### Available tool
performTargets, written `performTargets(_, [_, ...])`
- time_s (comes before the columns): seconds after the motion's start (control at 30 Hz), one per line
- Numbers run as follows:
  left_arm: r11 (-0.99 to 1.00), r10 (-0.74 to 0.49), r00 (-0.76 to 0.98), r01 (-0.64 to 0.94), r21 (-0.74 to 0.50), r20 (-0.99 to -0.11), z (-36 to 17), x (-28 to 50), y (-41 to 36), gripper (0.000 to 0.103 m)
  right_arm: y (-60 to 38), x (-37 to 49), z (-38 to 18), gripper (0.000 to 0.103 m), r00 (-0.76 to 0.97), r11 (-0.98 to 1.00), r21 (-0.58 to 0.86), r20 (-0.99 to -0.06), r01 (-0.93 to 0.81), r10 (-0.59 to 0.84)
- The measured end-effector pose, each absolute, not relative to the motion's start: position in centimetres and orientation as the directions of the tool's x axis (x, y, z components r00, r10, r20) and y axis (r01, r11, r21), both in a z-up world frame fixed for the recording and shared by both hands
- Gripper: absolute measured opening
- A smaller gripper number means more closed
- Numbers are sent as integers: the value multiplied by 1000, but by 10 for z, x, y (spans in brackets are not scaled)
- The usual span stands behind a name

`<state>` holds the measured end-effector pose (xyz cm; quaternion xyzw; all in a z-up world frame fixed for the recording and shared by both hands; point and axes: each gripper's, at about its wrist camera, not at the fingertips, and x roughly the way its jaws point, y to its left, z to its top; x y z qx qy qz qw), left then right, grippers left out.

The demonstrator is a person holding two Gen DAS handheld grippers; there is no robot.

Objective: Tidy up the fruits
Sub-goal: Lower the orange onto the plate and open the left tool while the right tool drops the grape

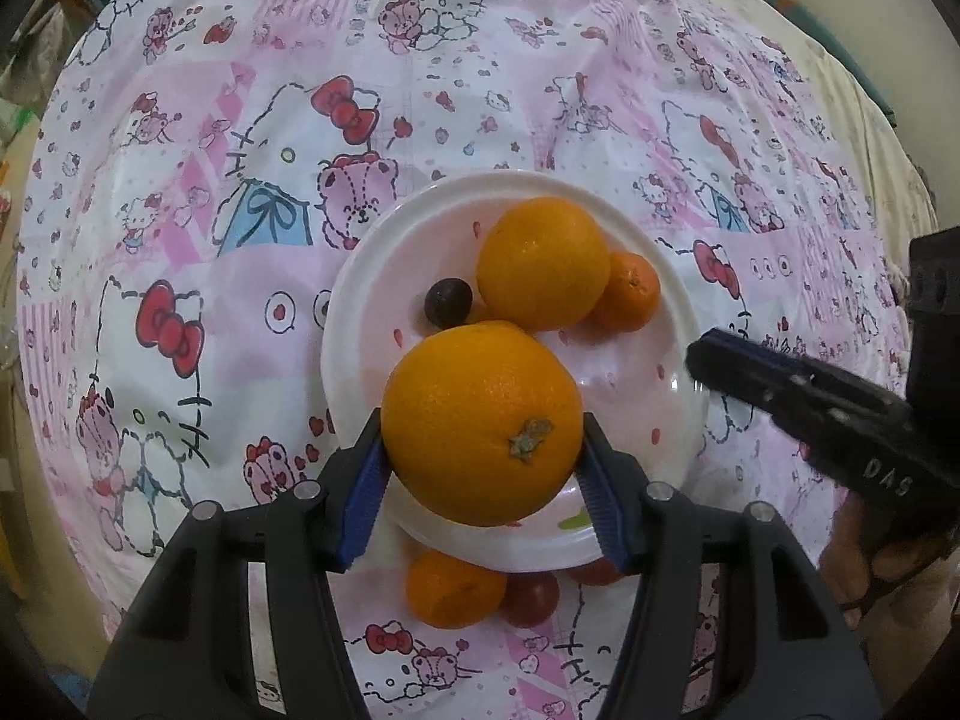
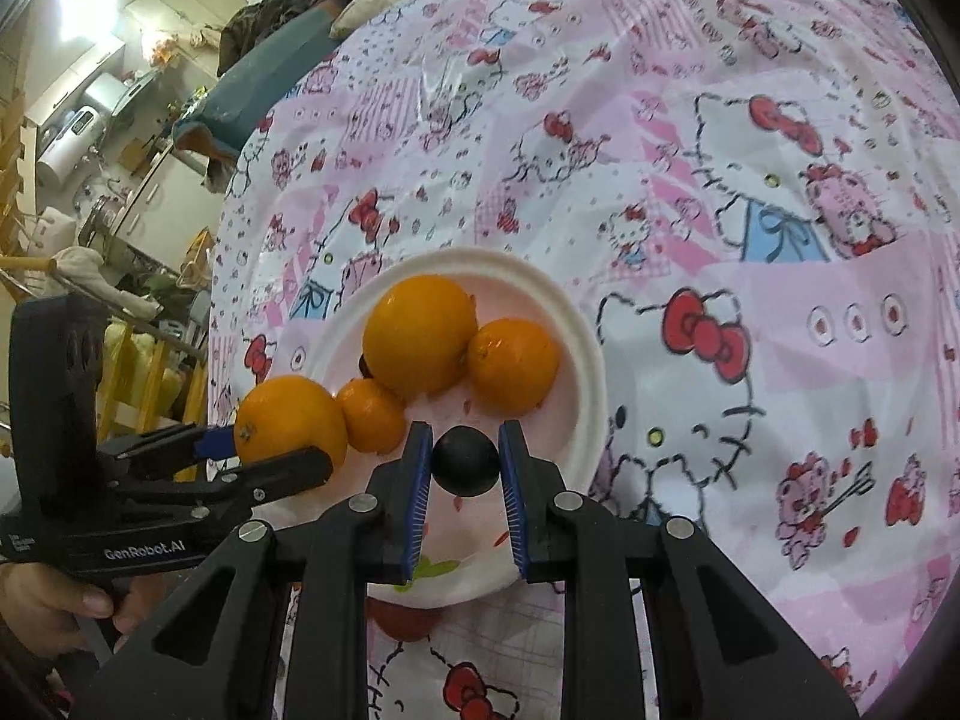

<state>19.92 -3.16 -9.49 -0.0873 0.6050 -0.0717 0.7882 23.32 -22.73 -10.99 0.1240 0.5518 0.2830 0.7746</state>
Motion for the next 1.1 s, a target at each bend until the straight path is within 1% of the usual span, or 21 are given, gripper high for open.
performTargets(0.1, [974, -215, 259, -18, -227, -942, -95, 201, -26, 55, -226, 232, -115, 24, 205, 800, 523, -782, -295, 588])
performTargets(0.13, [974, -207, 262, -33, -223, -942, -95, 201, -23, 55, -226, 233, -117, 27, 194, 793, 539, -777, -286, 598])
performTargets(0.2, [970, -216, 262, -56, -238, -940, -96, 202, -18, 55, -224, 233, -119, 27, 171, 776, 565, -766, -281, 620])
performTargets(0.27, [963, -231, 265, -76, -259, -936, -96, 204, -13, 55, -224, 232, -116, 29, 189, 783, 557, -767, -277, 613])
performTargets(0.3, [961, -231, 272, -87, -263, -934, -96, 205, -11, 55, -225, 232, -115, 38, 189, 781, 559, -766, -278, 615])
performTargets(0.33, [959, -229, 281, -98, -265, -932, -95, 208, -8, 55, -227, 233, -115, 55, 192, 780, 565, -762, -269, 618])
performTargets(0.37, [958, -229, 285, -104, -267, -931, -96, 211, -6, 55, -229, 233, -114, 64, 203, 782, 567, -759, -258, 618])
performTargets(0.4, [956, -228, 288, -113, -270, -930, -97, 216, -4, 55, -233, 233, -112, 67, 221, 785, 568, -756, -247, 616])
performTargets(0.5, [954, -209, 292, -147, -259, -934, -102, 232, 3, 55, -244, 235, -109, 67, 259, 798, 564, -755, -213, 602])
performTargets(0.6, [936, -260, 297, -155, -315, -919, -106, 244, 7, 55, -253, 237, -111, 67, 258, 789, 589, -745, -178, 615])
performTargets(0.67, [944, -235, 318, -150, -294, -919, -102, 248, 4, 55, -254, 237, -110, 67, 262, 791, 584, -747, -180, 611])
performTargets(0.77, [932, -280, 316, -136, -335, -907, -103, 255, 0, 55, -254, 238, -106, 67, 268, 789, 586, -742, -186, 614])
performTargets(0.83, [937, -274, 311, -128, -326, -910, -107, 259, -6, 56, -253, 237, -104, 67, 274, 790, 581, -741, -195, 613])
performTargets(1.0, [911, -307, 309, -180, -372, -900, -117, 261, 1, 57, -257, 238, -105, 67, 283, 804, 566, -753, -182, 594])
performTargets(1.1, [895, -329, 312, -198, -400, -891, -121, 258, 3, 60, -259, 238, -104, 67, 284, 803, 570, -752, -174, 595])
